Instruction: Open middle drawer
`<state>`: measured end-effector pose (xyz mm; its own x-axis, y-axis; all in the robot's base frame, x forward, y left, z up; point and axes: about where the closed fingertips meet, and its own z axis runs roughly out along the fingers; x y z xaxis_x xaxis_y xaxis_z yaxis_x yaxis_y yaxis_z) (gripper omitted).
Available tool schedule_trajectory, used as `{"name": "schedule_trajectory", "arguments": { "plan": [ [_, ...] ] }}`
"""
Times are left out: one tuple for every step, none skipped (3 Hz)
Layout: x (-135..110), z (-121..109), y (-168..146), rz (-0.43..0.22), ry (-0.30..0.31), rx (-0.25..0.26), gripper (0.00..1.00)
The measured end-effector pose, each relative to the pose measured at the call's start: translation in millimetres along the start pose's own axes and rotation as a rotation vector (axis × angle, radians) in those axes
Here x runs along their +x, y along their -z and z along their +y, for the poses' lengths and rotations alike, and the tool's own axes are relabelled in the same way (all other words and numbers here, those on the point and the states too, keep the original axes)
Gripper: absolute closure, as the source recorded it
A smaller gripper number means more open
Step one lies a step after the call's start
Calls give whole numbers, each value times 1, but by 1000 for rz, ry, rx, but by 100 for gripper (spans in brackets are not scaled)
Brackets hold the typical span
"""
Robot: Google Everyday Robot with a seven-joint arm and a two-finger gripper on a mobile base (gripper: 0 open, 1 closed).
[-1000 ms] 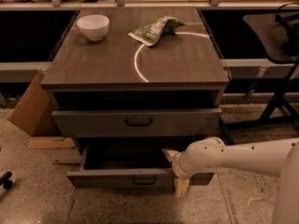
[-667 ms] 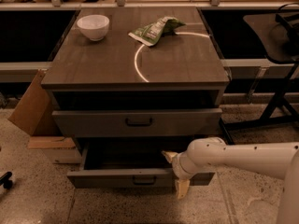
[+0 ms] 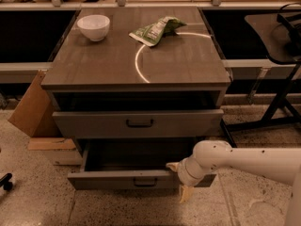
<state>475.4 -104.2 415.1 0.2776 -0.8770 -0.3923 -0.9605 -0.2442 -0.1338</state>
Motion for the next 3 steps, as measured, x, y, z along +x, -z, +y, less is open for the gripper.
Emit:
{"name": "schedule_trajectory", "arguments": {
  "plan": [
    [5,13,-5,-6,-25,-36,42],
    [11,18,-8,-11,-36,-49,65],
    [13,18,-9,-12,-39,-51,65]
  ]
}}
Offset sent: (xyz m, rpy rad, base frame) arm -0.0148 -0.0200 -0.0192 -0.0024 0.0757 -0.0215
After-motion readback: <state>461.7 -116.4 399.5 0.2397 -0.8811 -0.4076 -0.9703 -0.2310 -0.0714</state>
